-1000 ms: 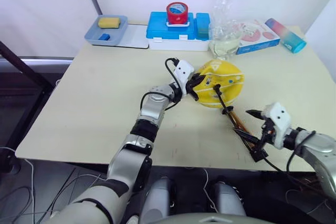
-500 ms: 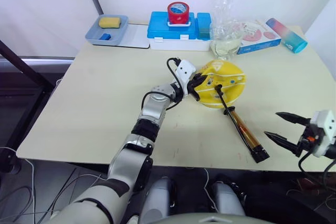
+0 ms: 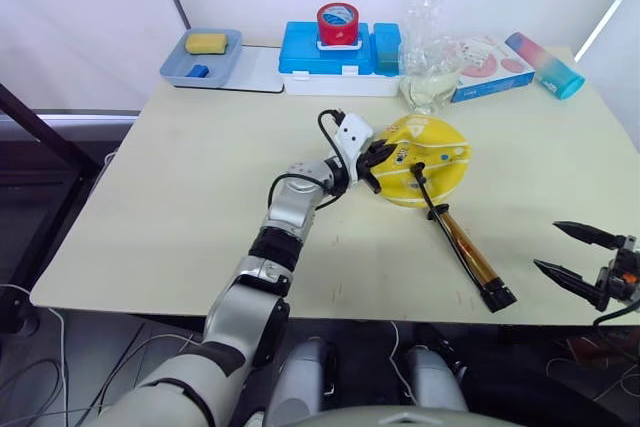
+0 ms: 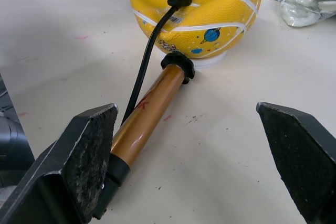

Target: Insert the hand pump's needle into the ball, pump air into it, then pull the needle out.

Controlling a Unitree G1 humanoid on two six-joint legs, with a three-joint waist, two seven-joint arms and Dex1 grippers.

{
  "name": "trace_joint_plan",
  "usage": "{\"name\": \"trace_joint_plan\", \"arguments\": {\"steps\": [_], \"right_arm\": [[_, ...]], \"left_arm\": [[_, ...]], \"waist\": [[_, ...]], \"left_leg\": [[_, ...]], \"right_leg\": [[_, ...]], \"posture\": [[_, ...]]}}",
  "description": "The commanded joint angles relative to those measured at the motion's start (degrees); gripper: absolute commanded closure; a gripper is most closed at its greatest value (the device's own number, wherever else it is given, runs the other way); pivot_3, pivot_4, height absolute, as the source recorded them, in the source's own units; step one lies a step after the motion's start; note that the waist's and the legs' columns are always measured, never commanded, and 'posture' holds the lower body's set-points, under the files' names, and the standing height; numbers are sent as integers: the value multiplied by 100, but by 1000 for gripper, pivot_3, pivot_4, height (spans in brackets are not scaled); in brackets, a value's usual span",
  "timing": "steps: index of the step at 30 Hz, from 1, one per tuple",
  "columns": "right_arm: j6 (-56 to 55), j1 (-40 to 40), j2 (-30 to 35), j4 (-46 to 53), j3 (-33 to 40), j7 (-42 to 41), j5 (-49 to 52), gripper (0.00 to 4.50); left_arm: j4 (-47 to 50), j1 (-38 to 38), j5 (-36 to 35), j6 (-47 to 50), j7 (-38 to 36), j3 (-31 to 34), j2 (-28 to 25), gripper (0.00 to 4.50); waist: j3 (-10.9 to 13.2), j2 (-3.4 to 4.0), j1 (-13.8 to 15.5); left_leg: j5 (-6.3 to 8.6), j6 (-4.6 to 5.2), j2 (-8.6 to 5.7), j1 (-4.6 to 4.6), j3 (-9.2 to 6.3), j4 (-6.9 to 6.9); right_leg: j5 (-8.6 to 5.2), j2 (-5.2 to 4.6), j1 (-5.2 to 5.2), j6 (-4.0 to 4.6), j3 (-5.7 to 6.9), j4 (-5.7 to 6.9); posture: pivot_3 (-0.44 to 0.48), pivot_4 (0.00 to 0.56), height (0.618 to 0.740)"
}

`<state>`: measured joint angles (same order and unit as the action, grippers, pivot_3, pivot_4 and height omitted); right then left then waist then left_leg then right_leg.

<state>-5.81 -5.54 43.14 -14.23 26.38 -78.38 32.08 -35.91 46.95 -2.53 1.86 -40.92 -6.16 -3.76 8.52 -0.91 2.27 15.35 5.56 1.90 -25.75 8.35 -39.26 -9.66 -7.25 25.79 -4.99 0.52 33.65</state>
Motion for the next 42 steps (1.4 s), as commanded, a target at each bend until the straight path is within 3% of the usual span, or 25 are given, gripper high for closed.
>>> {"name": "trace_joint_plan", "arguments": {"steps": [1, 2, 5, 12, 13, 22, 26, 34, 42], "right_arm": [[-130, 42, 47, 47, 241, -52, 180, 45], [-140, 36, 31, 54, 232, -42, 173, 45], [-183, 19, -13, 68, 205, -6, 155, 0], [-148, 18, -73, 140, 203, 48, 197, 0], [-146, 17, -81, 150, 203, 46, 202, 0], [-133, 29, -111, 151, 146, 23, 221, 0], [-132, 51, -140, 134, 110, 2, 233, 0], [-192, 82, -202, 65, 2, -50, 188, 0], [-250, -30, -189, 59, 70, -86, 210, 0]], "left_arm": [[26, -160, -78, 281, -186, -142, 35, 4500], [85, -144, -118, 306, -209, -133, 27, 4500], [280, -108, -196, 332, -275, -135, -8, 3452], [1005, -63, -473, 657, -533, -90, -106, 210], [1170, -73, -527, 739, -574, -90, -129, 31], [2947, -410, -1018, 1787, -841, -58, -634, 31], [3670, -748, -1270, 2194, -1001, 23, -1119, 31], [4548, -1869, -1961, 2515, -1511, 448, -2217, 31], [4827, -3304, -2425, 2105, -2204, 1035, -3069, 31]], "waist": [[0, 0, 0], [0, 0, 1], [1, 0, -1], [20, 2, -15], [21, 4, -16], [35, 24, -36], [34, 26, -108], [32, 32, -234], [31, 33, -288]], "left_leg": [[-4, -6, 1, 0, -3, 0], [-5, -8, 1, -1, -4, 0], [-9, -14, 8, -7, -2, 0], [-30, 5, 21, -24, 6, -13], [-31, 5, 23, -23, 4, -14], [-46, -19, 32, -25, -23, -12], [-62, -35, 29, -23, -45, -14], [-74, -38, 31, -4, -38, -14], [-74, -42, 28, -2, -31, -15]], "right_leg": [[0, 1, 0, 0, 4, 1], [0, 1, 0, 0, 5, 2], [0, 4, -5, 0, 43, 4], [0, 13, -11, 0, 152, 14], [0, 15, -11, 0, 153, 17], [-2, 74, -15, 0, 89, 20], [-5, 150, -19, -6, -42, 21], [-4, 162, -21, -5, -74, 45], [-3, 154, -21, -4, -78, 47]], "posture": [[0, 150, 739], [0, 150, 739], [0, 150, 739], [0, 150, 739], [0, 150, 739], [0, 150, 739], [0, 150, 739], [0, 150, 739], [0, 150, 739]]}}
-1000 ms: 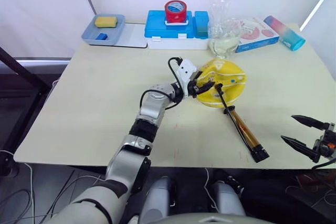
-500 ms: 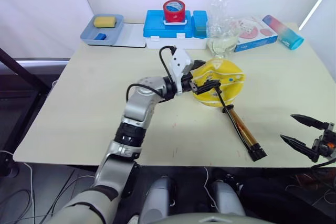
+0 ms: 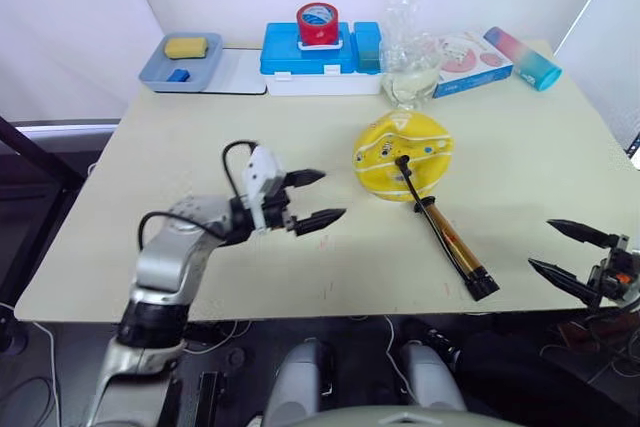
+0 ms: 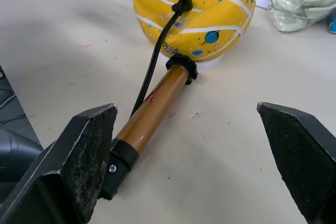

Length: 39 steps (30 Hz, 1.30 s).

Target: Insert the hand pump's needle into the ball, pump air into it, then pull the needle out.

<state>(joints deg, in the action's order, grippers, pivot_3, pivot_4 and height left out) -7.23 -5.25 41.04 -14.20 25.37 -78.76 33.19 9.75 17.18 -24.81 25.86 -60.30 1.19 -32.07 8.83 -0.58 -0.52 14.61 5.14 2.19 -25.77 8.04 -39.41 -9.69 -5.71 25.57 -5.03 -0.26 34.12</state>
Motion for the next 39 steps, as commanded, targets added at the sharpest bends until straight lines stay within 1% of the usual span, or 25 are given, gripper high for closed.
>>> {"name": "trace_joint_plan", "arguments": {"steps": [1, 5, 12, 18, 22, 26, 29, 33, 36, 39], "right_arm": [[-119, -84, 29, 56, 192, -43, 98, 0], [-195, -173, 79, -24, 281, -43, 82, 0], [-413, -340, 156, -169, 447, 45, -2, 0], [-509, -351, 235, -289, 592, 27, 67, 0], [-506, -422, 241, -250, 607, 41, 86, 0], [-483, -450, 227, -161, 597, 105, 93, 0], [-423, -480, 223, -39, 578, 128, 111, 0], [-269, -526, 217, 239, 541, 141, 207, 0], [-173, -574, 191, 427, 500, 143, 232, 0], [-86, -594, 156, 614, 421, 139, 250, 0]], "left_arm": [[255, -465, -207, -363, -322, 358, -321, 31], [190, -914, -300, -607, -484, 625, -558, 31], [-241, -1551, -347, -1158, -785, 1203, -894, 31], [-393, -1855, -445, -1360, -944, 1484, -1049, 31], [-432, -1930, -456, -1421, -980, 1498, -1067, 31], [-310, -1868, -313, -1381, -881, 1247, -1029, 31], [-16, -1719, -334, -1148, -701, 911, -918, 31], [313, -1354, -240, -753, -336, 270, -667, 31], [302, -1021, -151, -556, -100, -62, -461, 31], [252, -557, -19, -246, 120, -602, -111, 31]], "waist": [[0, 0, -6], [0, 0, -6], [0, 1, -20], [0, 2, -15], [-1, 3, -17], [-3, 6, -14], [-4, 8, -12], [-6, 11, 8], [-7, 11, 2], [-7, 11, 10]], "left_leg": [[1, -2, 0, 4, 4, 0], [11, -19, 0, 15, 18, -8], [16, -11, 3, 30, 23, -11], [14, -17, 5, 28, 23, -11], [12, -20, 7, 28, 20, -6], [8, -27, 9, 27, 10, -1], [7, -28, 9, 27, 8, 0], [1, -38, 7, 27, 4, -1], [-2, -41, 5, 27, -2, -1], [-10, -37, 6, 27, -10, -2]], "right_leg": [[0, -11, 1, 0, 12, 5], [0, -47, 7, 1, 41, 38], [0, -53, 17, 1, 40, 64], [0, -55, 19, 2, 43, 63], [-1, -55, 19, 4, 49, 62], [-2, -55, 17, 8, 63, 62], [-3, -55, 15, 10, 67, 62], [-2, -55, 9, 10, 71, 62], [-2, -50, 1, 11, 74, 62], [-3, -42, -4, 13, 79, 63]], "posture": [[0, 150, 739], [0, 150, 739], [0, 150, 739], [0, 150, 739], [0, 150, 739], [0, 150, 739], [0, 150, 739], [0, 150, 739], [0, 150, 739], [0, 150, 739]]}}
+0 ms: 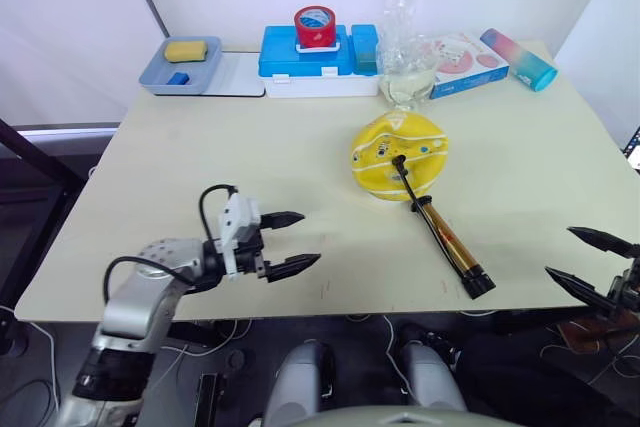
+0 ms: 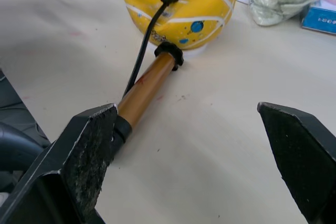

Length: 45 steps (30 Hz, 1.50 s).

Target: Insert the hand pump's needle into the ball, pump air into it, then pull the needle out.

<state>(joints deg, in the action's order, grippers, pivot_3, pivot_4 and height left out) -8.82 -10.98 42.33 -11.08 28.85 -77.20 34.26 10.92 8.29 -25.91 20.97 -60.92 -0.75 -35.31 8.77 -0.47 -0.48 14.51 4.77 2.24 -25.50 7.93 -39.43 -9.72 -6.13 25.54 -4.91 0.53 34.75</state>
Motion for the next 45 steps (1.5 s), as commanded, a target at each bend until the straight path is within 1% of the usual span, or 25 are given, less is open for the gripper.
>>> {"name": "trace_joint_plan", "arguments": {"steps": [1, 4, 7, 9, 11, 13, 16, 21, 27, 30, 33, 36, 40, 41, 42, 43, 45], "right_arm": [[103, -19, 15, 351, 57, -13, 154, 0], [118, -5, -2, 446, 38, -36, 143, 0], [156, -7, -2, 542, 20, -21, 154, 0], [177, -2, 2, 583, 14, -16, 163, 0], [223, 14, 6, 672, -6, -14, 185, 0], [276, 18, 14, 742, -23, -38, 211, 0], [324, 19, 4, 806, -27, -47, 216, 0], [326, 16, -23, 855, -42, -40, 195, 0], [305, -45, -49, 916, -17, -22, 181, 0], [288, -85, -59, 928, -15, -26, 171, 0], [283, -111, -76, 950, -2, -5, 170, 0], [271, -145, -94, 972, -8, 8, 166, 0], [251, -163, -104, 971, -11, 10, 146, 0], [243, -167, -106, 968, -9, 11, 141, 0], [237, -170, -108, 963, -6, 12, 138, 0], [230, -171, -108, 955, -3, 14, 135, 0], [214, -168, -106, 932, 0, 12, 127, 0]], "left_arm": [[96, 477, 198, 280, 232, -604, 319, 31], [10, 978, 311, 577, 579, -1048, 883, 31], [-223, 1403, 436, 841, 747, -1350, 1261, 31], [-419, 1624, 524, 924, 828, -1476, 1425, 31], [-786, 1988, 661, 1050, 988, -1630, 1698, 31], [-1066, 2261, 782, 1148, 1072, -1784, 1919, 31], [-1333, 2499, 715, 1523, 1258, -1834, 2342, 31], [-1751, 2728, 769, 1966, 1531, -1951, 2919, 31], [-2390, 2809, 1070, 2039, 1909, -2231, 3471, 31], [-2716, 2813, 1145, 2094, 2147, -2209, 3785, 31], [-3139, 2868, 1328, 1879, 2278, -2253, 4002, 31], [-3557, 2967, 1393, 1696, 2382, -2126, 4253, 31], [-3892, 3060, 1443, 1506, 2463, -1964, 4405, 31], [-3915, 3059, 1446, 1498, 2463, -1940, 4419, 541], [-3932, 3054, 1466, 1468, 2459, -1929, 4423, 811], [-3950, 3049, 1486, 1442, 2452, -1918, 4423, 1271], [-3969, 3029, 1509, 1412, 2438, -1896, 4424, 2343]], "waist": [[-1, 1, 8], [0, 0, 43], [0, -1, 70], [-1, 0, 76], [-1, 0, 84], [0, 0, 118], [0, -1, 132], [0, -2, 129], [0, -2, 129], [1, -3, 134], [1, -2, 129], [0, -2, 131], [0, -2, 131], [0, -2, 131], [0, -1, 131], [0, -1, 131], [0, -1, 133]], "left_leg": [[-6, 8, -1, 1, -1, -2], [-11, 19, -6, 3, -11, -8], [-14, 24, -7, 3, -17, -12], [-15, 26, -12, 7, -21, -14], [-14, 28, -11, 12, -24, -14], [-4, 46, -12, 14, -29, -15], [-2, 48, -11, 14, -37, -21], [-2, 49, -13, 12, -46, -24], [-1, 52, -12, 12, -51, -28], [0, 53, -11, 10, -54, -30], [1, 55, -9, 1, -62, -38], [1, 55, -9, -3, -68, -42], [2, 56, -8, -15, -79, -52], [2, 56, -6, -16, -81, -53], [2, 56, -5, -17, -82, -53], [2, 56, -5, -17, -83, -53], [2, 56, -5, -19, -86, -56]], "right_leg": [[0, 1, -4, 0, 0, 1], [0, 2, -16, -1, 7, -2], [0, 7, -22, -1, 10, -2], [0, 16, -25, 0, 13, -1], [-3, 21, -29, 4, 13, 0], [-3, 21, -36, 4, 16, 0], [-3, 20, -44, 3, 20, -3], [-4, 20, -45, 3, 26, -1], [-4, 21, -47, 4, 29, 0], [-4, 18, -49, 4, 31, -1], [-4, 18, -46, 4, 37, -1], [-4, 17, -46, 4, 43, -1], [-4, 16, -43, 4, 54, -1], [-4, 16, -43, 4, 56, -1], [-4, 15, -44, 4, 57, -1], [-4, 15, -44, 4, 59, -1], [-4, 14, -44, 4, 63, -1]], "posture": [[0, 150, 739], [0, 150, 739], [0, 150, 739], [0, 150, 739], [0, 150, 739], [0, 150, 739], [0, 150, 739], [0, 150, 739], [0, 150, 739], [0, 150, 739], [0, 150, 739], [0, 150, 739], [0, 150, 739], [0, 150, 739], [0, 150, 739], [0, 150, 739], [0, 150, 739]]}}
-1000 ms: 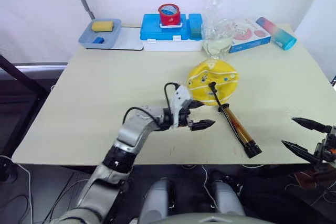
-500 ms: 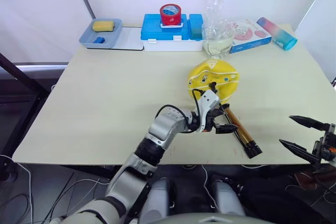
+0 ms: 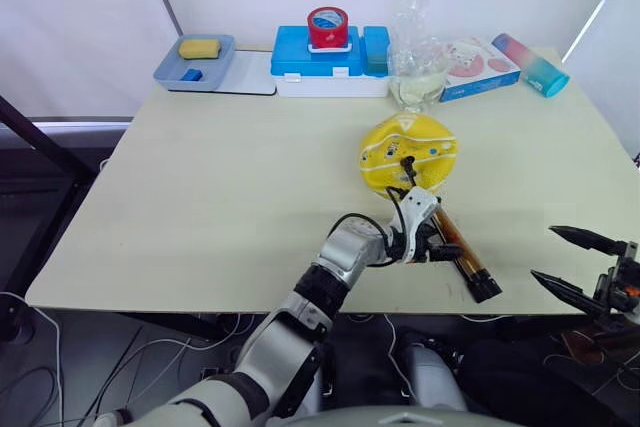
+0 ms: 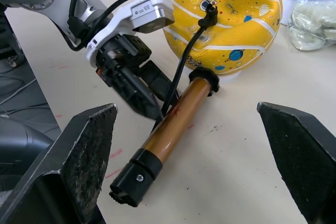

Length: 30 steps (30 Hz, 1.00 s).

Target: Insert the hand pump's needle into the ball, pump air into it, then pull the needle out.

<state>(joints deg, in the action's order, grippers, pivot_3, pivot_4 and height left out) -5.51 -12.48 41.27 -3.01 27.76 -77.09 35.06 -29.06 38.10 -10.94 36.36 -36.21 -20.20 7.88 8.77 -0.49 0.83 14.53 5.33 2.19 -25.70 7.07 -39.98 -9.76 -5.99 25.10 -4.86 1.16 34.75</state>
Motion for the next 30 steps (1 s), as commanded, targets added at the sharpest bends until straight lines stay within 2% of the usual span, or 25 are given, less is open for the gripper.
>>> {"name": "trace_joint_plan", "arguments": {"steps": [1, 2, 4, 5, 12, 19, 23, 30], "right_arm": [[-123, -17, 1, 117, 109, 0, 42, 0], [-126, -16, 1, 114, 108, -1, 39, 0], [-132, -6, -2, 107, 103, 1, 31, 0], [-133, 4, -5, 103, 98, 2, 27, 0], [-135, 61, 2, 70, 53, -35, 26, 0], [-100, 42, -26, 182, -69, -52, 42, 0], [-103, 30, -47, 255, -160, -82, 37, 0], [-66, 37, -77, 429, -316, -93, 58, 0]], "left_arm": [[34, 34, 13, -126, -41, 62, 109, 2818], [46, 19, 16, -123, -51, 68, 109, 3409], [66, -5, 21, -130, -64, 83, 110, 4240], [75, -15, 22, -134, -73, 90, 107, 4383], [313, -121, -12, -63, -138, 105, 43, 4383], [1173, -296, -28, 237, -709, -174, -509, 4383], [1671, -245, 41, 229, -1362, -452, -1262, 4383], [2204, -139, -29, 318, -2288, -580, -2341, 4383]], "waist": [[0, 0, 2], [0, 0, 2], [0, 0, 1], [0, 0, 0], [0, 0, 1], [-1, 3, -4], [-2, 5, -6], [-2, 9, -6]], "left_leg": [[0, 0, 0, -1, -2, -1], [0, 0, 0, -2, -4, -3], [0, 0, 0, -4, -8, -4], [0, 0, 0, -4, -10, -4], [0, 0, 1, -3, -26, -9], [0, -1, 2, -2, -34, -10], [0, -1, 3, -2, -37, -10], [-1, -4, 5, -1, -40, -12]], "right_leg": [[0, -1, -1, 0, 3, 0], [0, -2, -2, 0, 5, 0], [0, -3, -2, 0, 9, 0], [0, -3, -2, 0, 12, 0], [-1, -5, -15, 2, 31, -1], [-5, -6, -19, 8, 40, 1], [-6, -6, -21, 10, 44, 2], [-8, -7, -23, 14, 48, 6]], "posture": [[0, 150, 739], [0, 150, 739], [0, 150, 739], [0, 150, 739], [0, 150, 739], [0, 150, 739], [0, 150, 739], [0, 150, 739]]}}
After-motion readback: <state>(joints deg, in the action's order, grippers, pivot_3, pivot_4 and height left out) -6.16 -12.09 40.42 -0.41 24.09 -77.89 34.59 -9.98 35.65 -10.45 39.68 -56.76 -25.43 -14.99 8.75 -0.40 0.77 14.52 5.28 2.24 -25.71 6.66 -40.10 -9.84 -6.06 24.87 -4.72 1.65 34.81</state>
